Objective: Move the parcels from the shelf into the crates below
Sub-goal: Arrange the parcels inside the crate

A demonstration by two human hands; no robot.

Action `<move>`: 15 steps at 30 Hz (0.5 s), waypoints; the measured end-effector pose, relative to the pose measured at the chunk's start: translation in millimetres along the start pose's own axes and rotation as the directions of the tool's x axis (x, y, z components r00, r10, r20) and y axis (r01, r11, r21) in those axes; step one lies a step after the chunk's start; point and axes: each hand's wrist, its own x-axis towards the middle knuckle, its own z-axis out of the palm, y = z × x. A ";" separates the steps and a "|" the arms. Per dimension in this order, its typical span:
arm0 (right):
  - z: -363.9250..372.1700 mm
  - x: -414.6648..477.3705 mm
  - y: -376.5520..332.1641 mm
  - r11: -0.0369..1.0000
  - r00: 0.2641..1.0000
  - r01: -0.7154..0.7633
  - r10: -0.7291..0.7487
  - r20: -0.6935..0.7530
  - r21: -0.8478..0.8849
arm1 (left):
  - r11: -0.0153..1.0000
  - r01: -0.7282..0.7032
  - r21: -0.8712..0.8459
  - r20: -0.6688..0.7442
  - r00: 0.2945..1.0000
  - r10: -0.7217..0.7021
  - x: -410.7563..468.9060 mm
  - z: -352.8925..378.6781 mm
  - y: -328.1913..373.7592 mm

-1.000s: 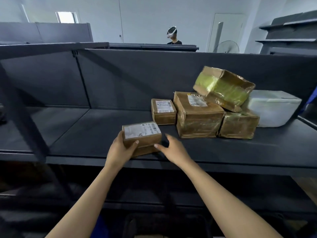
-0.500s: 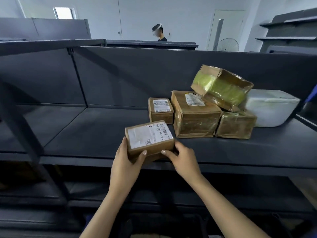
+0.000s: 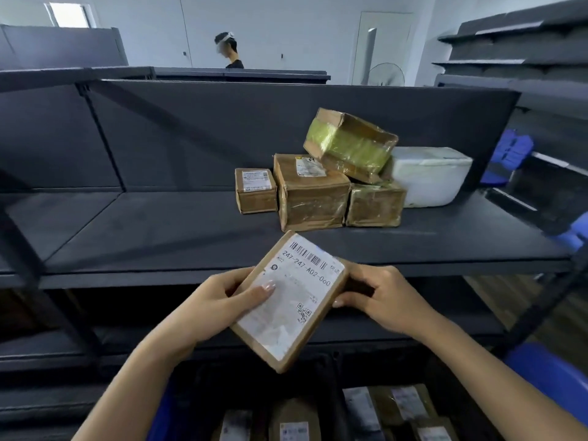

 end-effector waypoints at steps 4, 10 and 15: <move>-13.7 -15.4 -7.5 0.993 0.996 -0.068 0.073 -0.043 0.098 | 0.985 -0.106 -0.136 -0.178 0.981 0.081 -17.0 33.5 -3.9; 21.3 -55.2 -36.5 0.919 0.964 -0.174 0.232 -0.130 0.355 | 0.930 -0.253 -0.268 -0.420 0.899 0.123 -29.7 78.9 -16.6; 58.5 -77.2 -48.5 0.862 0.949 -0.245 0.307 -0.074 0.443 | 0.950 -0.209 -0.230 -0.443 0.892 0.089 -42.5 102.4 -31.0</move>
